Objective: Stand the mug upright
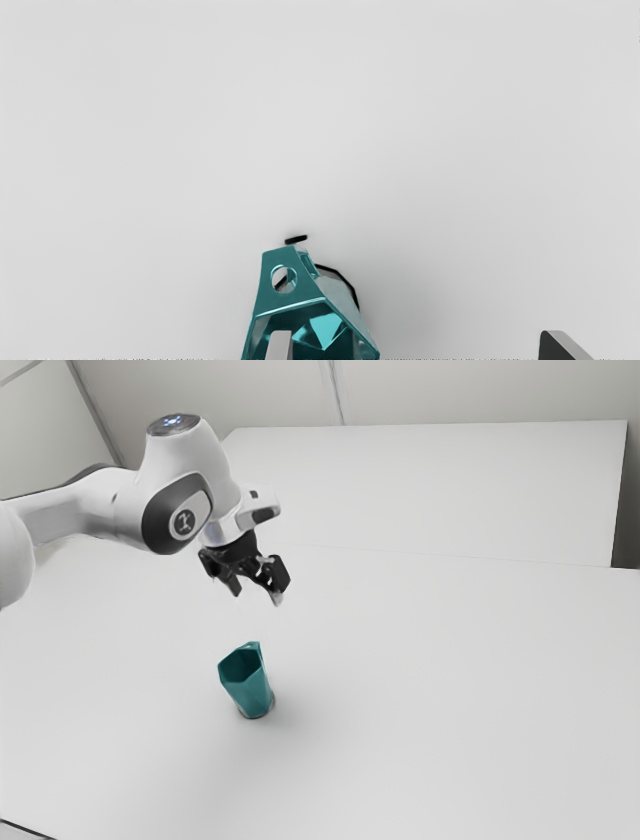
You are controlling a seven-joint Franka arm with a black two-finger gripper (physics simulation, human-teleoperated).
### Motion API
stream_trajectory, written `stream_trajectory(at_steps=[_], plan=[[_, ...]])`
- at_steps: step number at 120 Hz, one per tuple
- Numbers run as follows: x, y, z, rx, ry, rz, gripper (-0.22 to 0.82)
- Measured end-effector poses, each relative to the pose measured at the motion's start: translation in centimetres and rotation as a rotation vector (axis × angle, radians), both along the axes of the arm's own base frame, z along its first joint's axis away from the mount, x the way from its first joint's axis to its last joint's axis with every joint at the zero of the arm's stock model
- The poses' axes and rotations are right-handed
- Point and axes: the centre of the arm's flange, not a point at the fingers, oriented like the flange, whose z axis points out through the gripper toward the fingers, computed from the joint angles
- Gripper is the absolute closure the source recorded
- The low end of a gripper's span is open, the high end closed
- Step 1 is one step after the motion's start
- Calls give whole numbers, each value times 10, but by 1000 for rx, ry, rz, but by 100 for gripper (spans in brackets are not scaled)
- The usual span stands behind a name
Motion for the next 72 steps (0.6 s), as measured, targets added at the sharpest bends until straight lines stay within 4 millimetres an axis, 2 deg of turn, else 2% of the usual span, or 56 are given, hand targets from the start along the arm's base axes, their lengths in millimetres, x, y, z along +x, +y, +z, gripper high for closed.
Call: stream_trajectory(at_steps=[15, 33, 72], plan=[[23, 20, 35, -4, 48, 48, 5], [40, 39, 75, -2, 90, 90, 4], [42, 75, 138, 17, 107, 165, 3]])
